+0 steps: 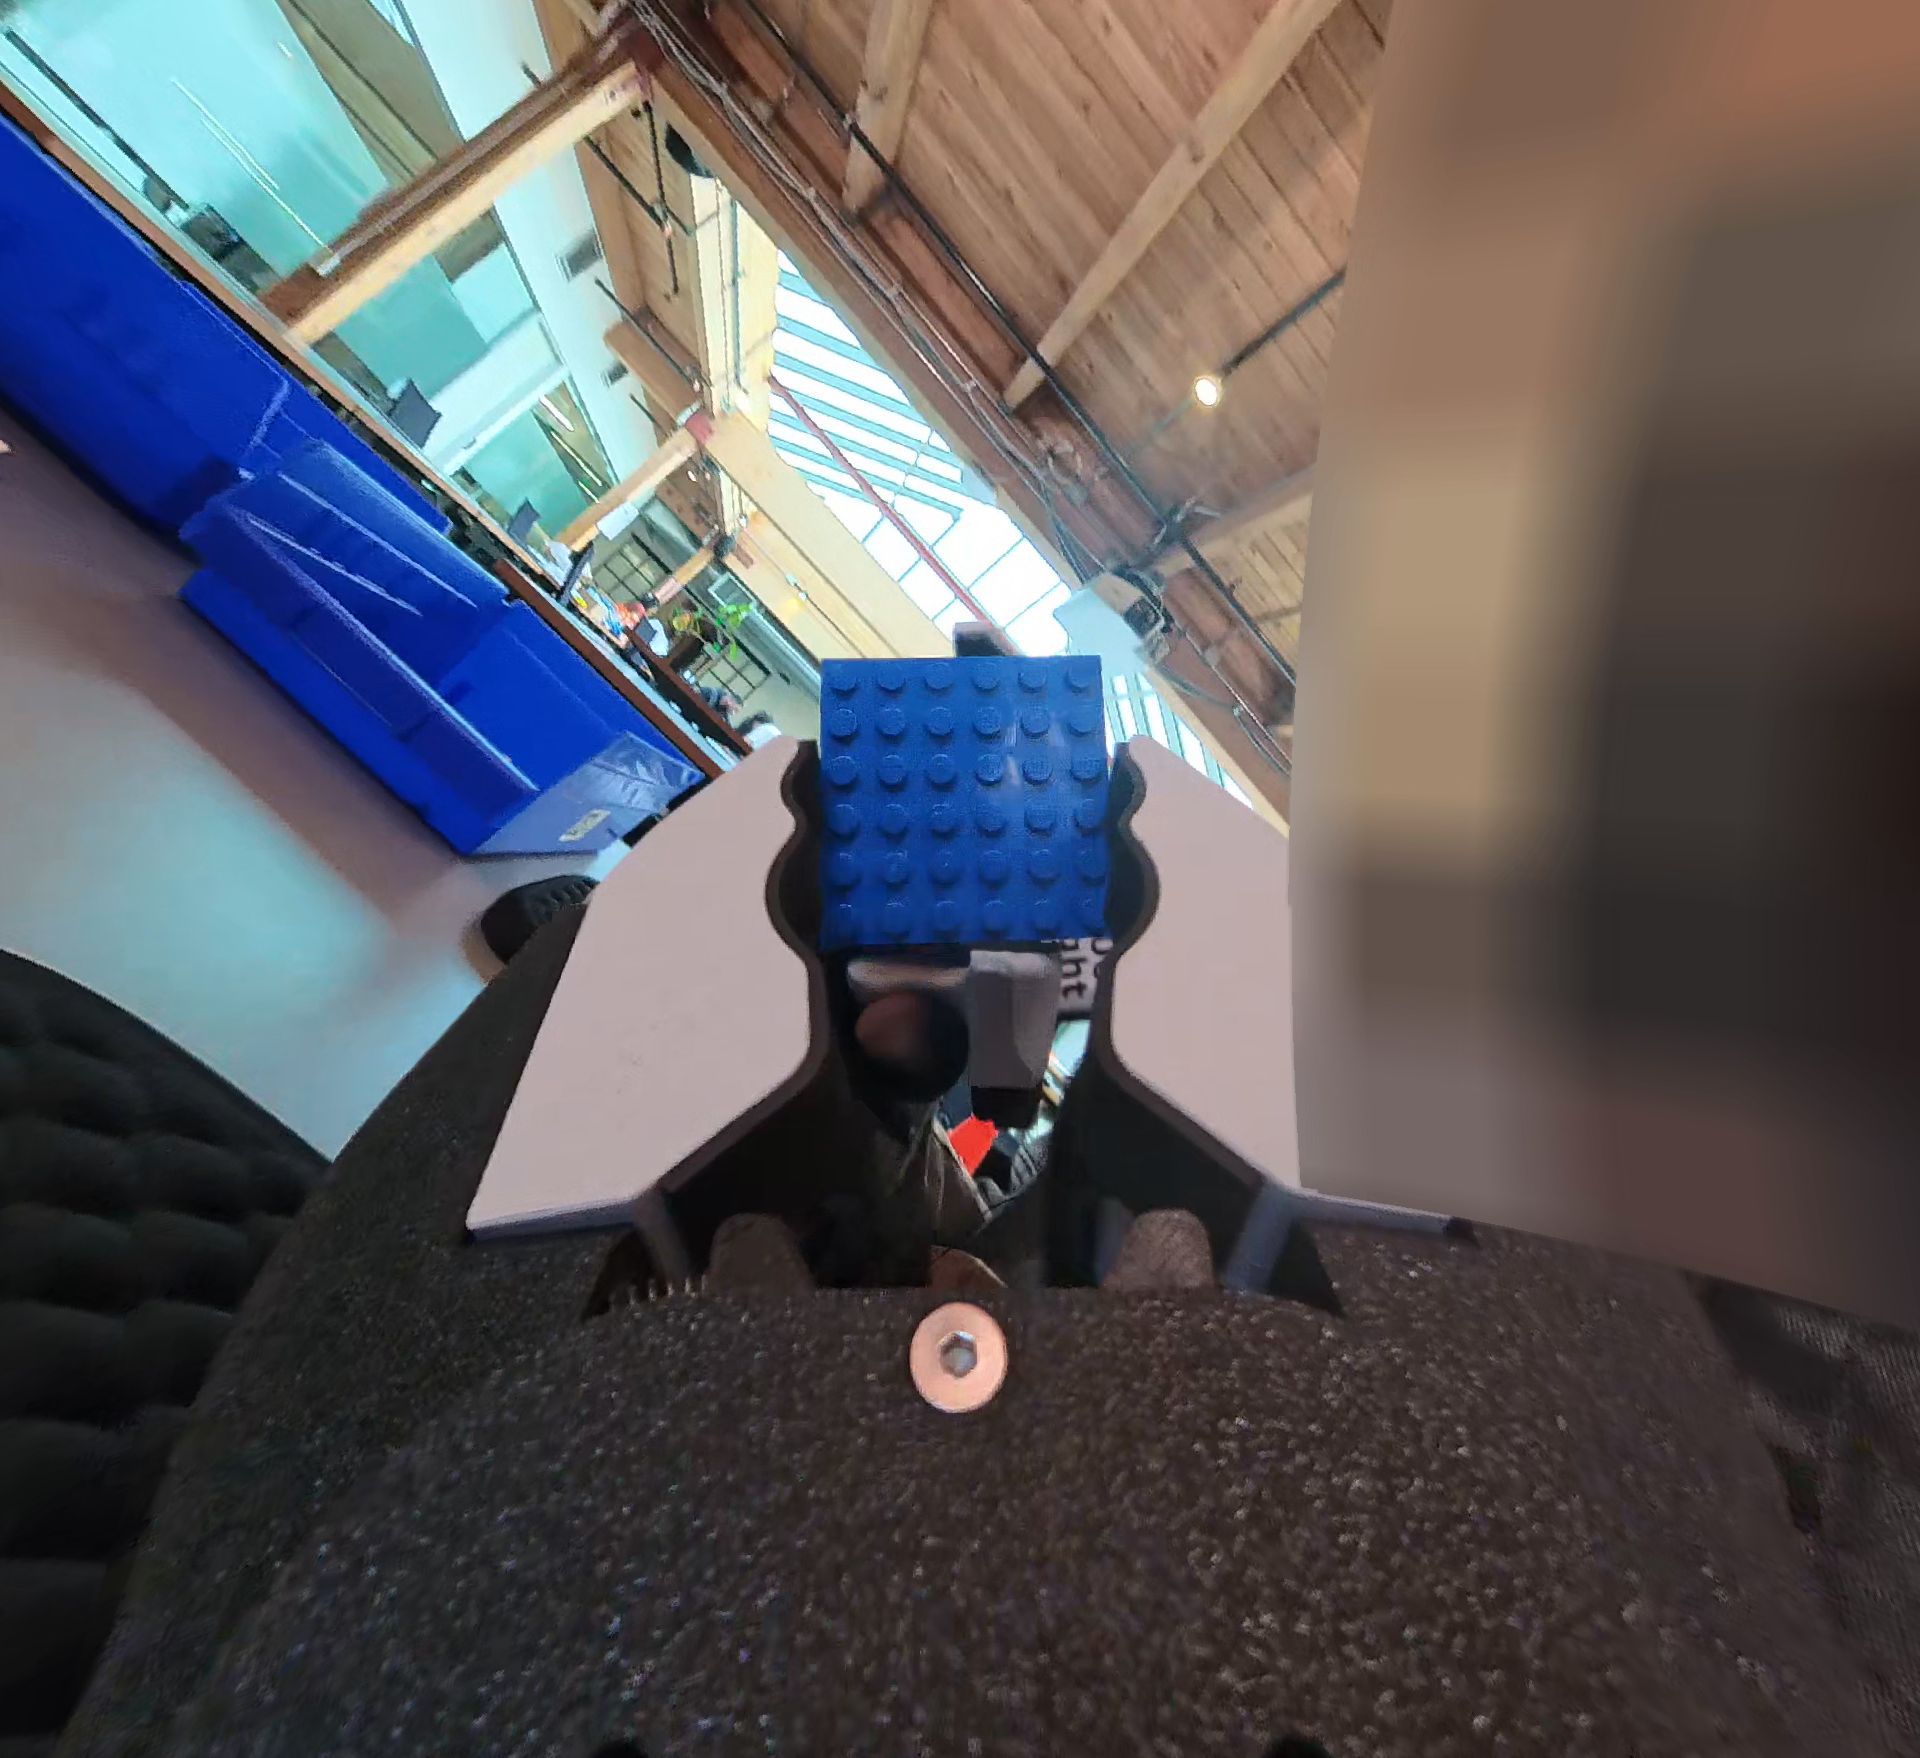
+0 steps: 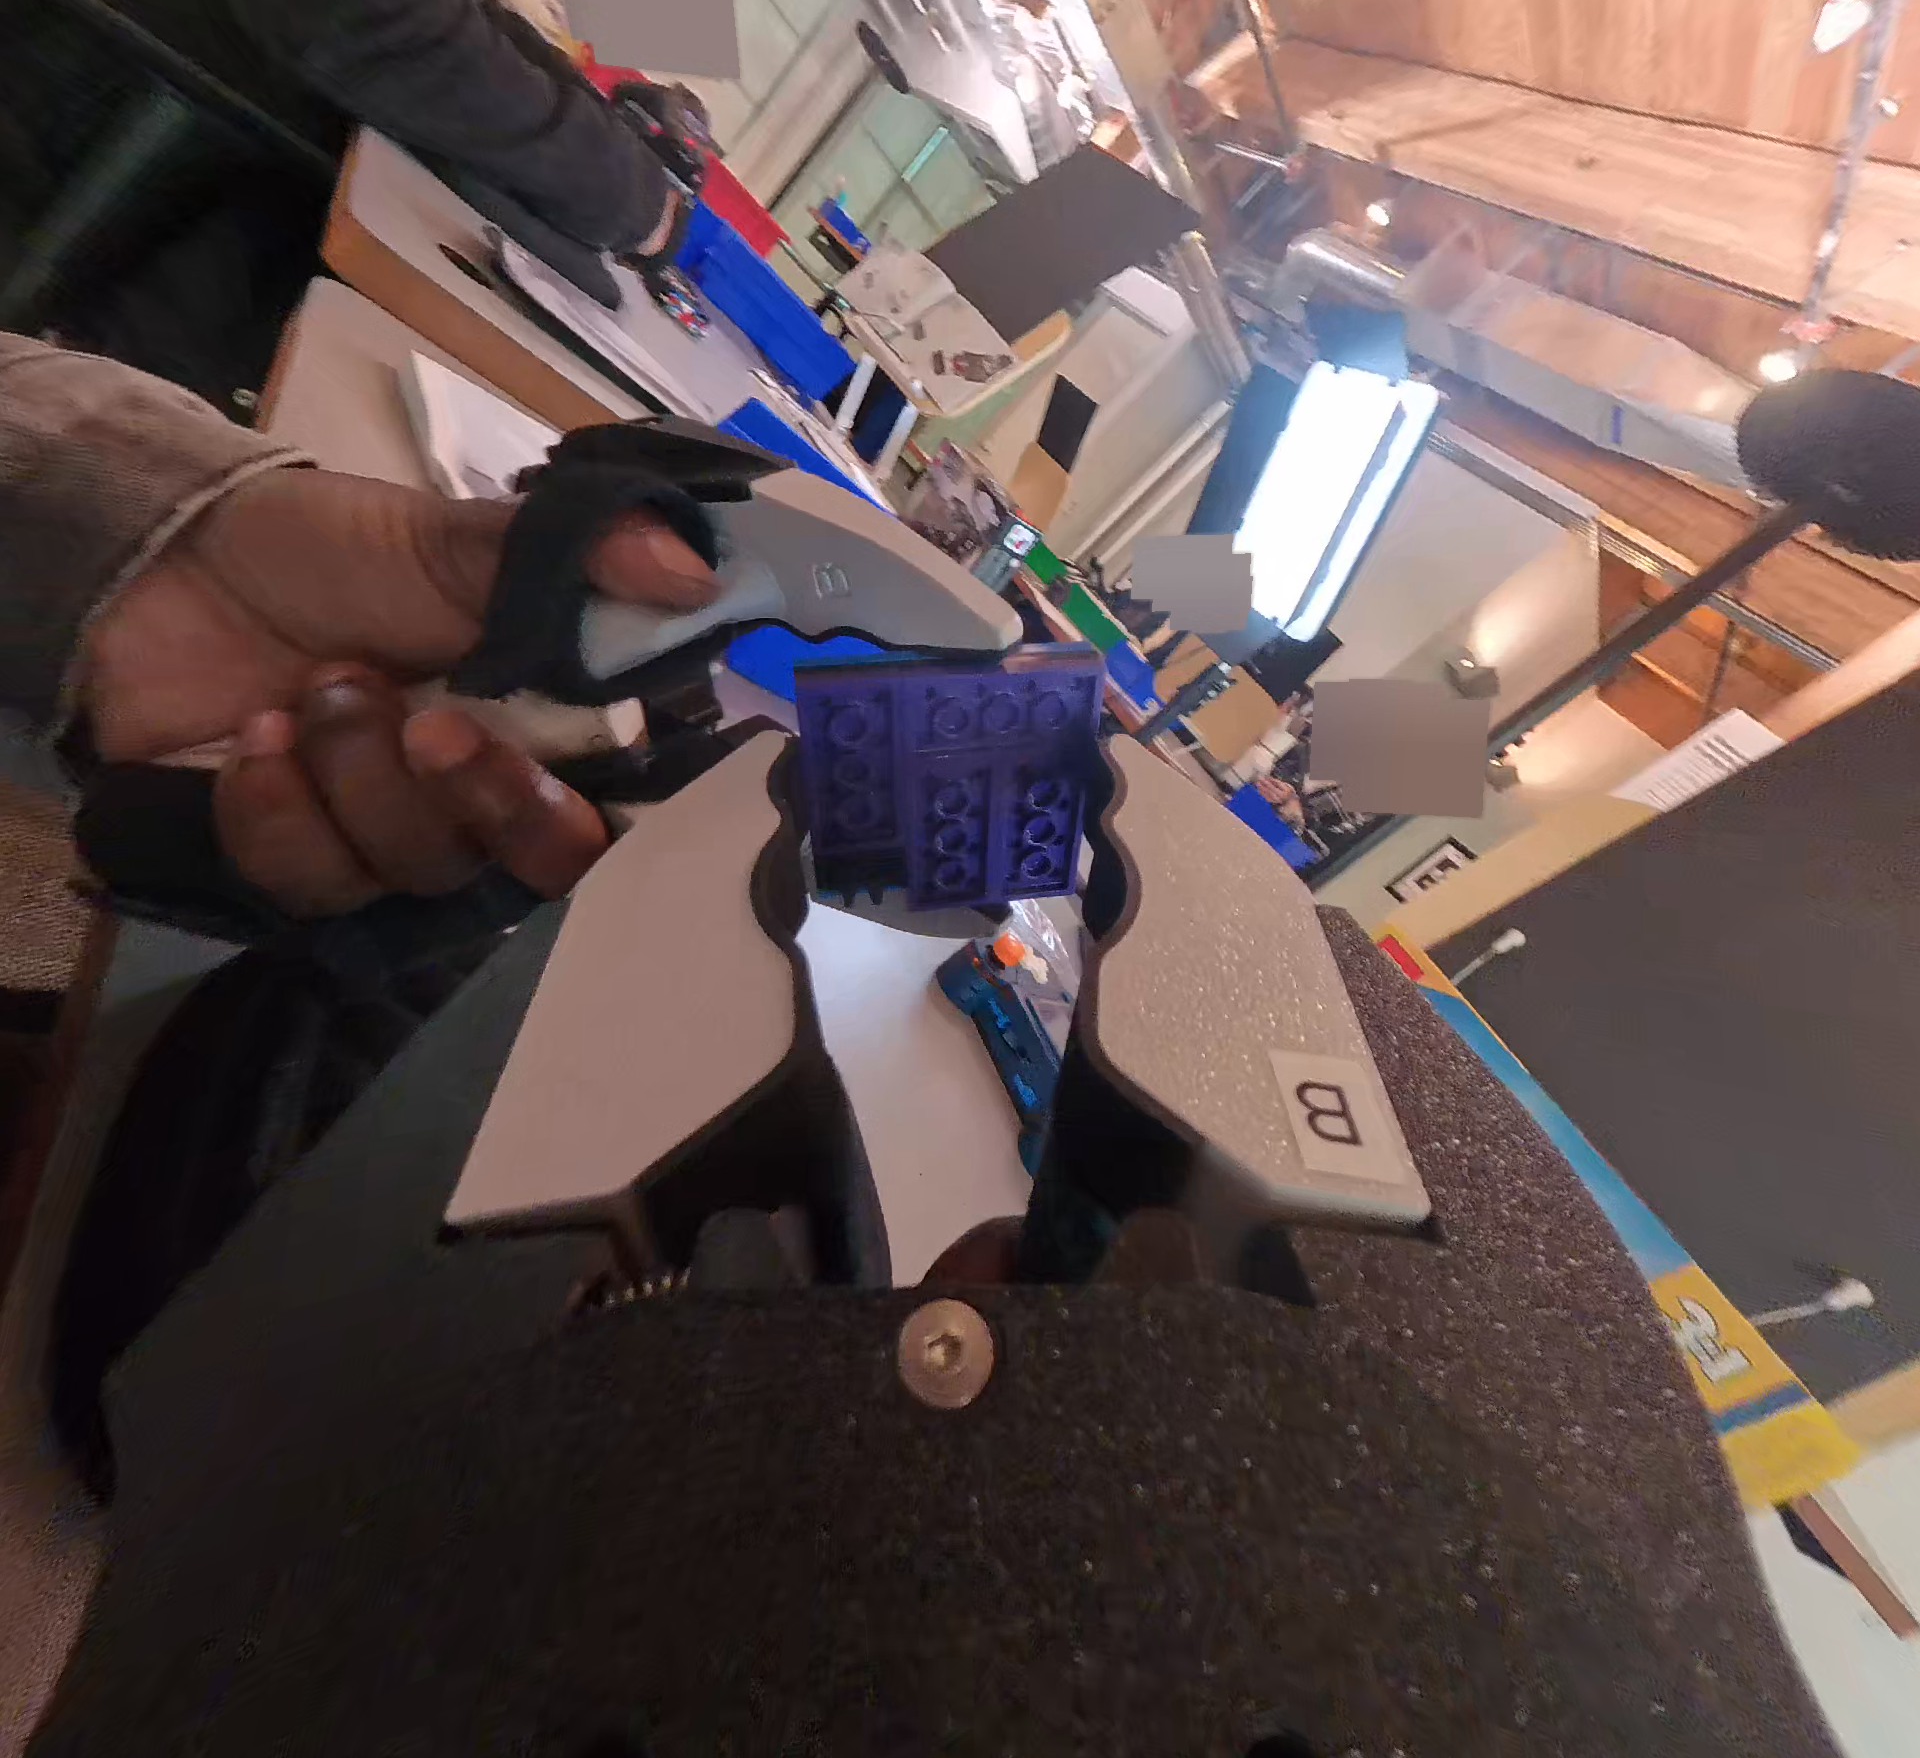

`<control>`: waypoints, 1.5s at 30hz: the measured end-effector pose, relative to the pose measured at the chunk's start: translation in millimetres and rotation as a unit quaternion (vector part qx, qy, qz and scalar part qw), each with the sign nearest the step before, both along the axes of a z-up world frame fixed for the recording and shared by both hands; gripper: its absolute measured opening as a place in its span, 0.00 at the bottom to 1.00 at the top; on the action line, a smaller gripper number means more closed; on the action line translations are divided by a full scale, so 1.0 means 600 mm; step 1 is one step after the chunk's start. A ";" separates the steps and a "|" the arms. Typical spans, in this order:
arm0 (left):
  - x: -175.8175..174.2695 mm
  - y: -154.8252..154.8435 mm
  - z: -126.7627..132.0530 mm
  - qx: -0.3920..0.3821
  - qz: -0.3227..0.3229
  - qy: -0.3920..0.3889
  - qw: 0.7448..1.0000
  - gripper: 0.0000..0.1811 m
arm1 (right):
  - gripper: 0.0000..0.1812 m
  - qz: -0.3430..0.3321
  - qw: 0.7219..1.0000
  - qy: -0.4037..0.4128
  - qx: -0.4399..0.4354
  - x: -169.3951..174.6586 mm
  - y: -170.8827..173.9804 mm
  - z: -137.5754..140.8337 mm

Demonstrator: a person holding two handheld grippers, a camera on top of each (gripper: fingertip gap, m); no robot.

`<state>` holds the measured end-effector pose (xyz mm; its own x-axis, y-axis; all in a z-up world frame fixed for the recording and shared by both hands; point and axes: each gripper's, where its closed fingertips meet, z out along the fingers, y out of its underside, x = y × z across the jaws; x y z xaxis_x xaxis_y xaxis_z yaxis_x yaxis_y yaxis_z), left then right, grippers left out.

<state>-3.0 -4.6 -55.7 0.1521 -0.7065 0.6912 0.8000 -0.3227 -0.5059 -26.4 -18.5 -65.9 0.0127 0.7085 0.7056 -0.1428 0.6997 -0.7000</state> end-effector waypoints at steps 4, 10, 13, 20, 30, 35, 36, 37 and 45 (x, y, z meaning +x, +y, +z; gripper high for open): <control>-0.013 0.007 -0.002 -0.003 0.033 -0.001 0.999 0.31 | 0.29 -0.051 0.999 0.016 -0.003 -0.010 0.008 -0.004; -0.041 0.019 -0.014 -0.021 0.086 -0.031 0.996 0.30 | 0.28 -0.097 0.995 0.002 -0.020 -0.032 0.021 -0.017; -0.115 0.015 -0.014 -0.018 0.195 -0.089 0.977 0.00 | 0.29 -0.158 0.987 -0.025 -0.017 -0.038 0.049 -0.041; -0.070 0.025 -0.073 -0.069 0.132 0.194 0.970 0.26 | 0.29 -0.075 0.984 -0.043 -0.158 -0.029 0.066 -0.069; 0.017 -0.019 -0.083 -0.062 -0.115 0.183 0.974 0.36 | 0.29 0.127 0.984 -0.088 -0.089 -0.012 -0.020 -0.073; -0.059 -0.003 -0.113 -0.073 0.064 0.312 0.945 0.42 | 0.29 0.020 0.967 -0.247 -0.064 -0.018 0.034 -0.140; -0.075 -0.003 -0.120 -0.076 0.099 0.344 0.931 0.41 | 0.29 -0.010 0.952 -0.299 -0.069 -0.017 0.048 -0.162; -0.088 -0.003 -0.126 -0.079 0.128 0.372 0.916 0.39 | 0.29 -0.029 0.933 -0.349 -0.077 -0.014 0.057 -0.184; -0.124 0.005 -0.130 -0.041 0.263 0.535 0.802 0.69 | 0.55 0.015 0.937 -0.248 -0.247 -0.028 0.072 -0.150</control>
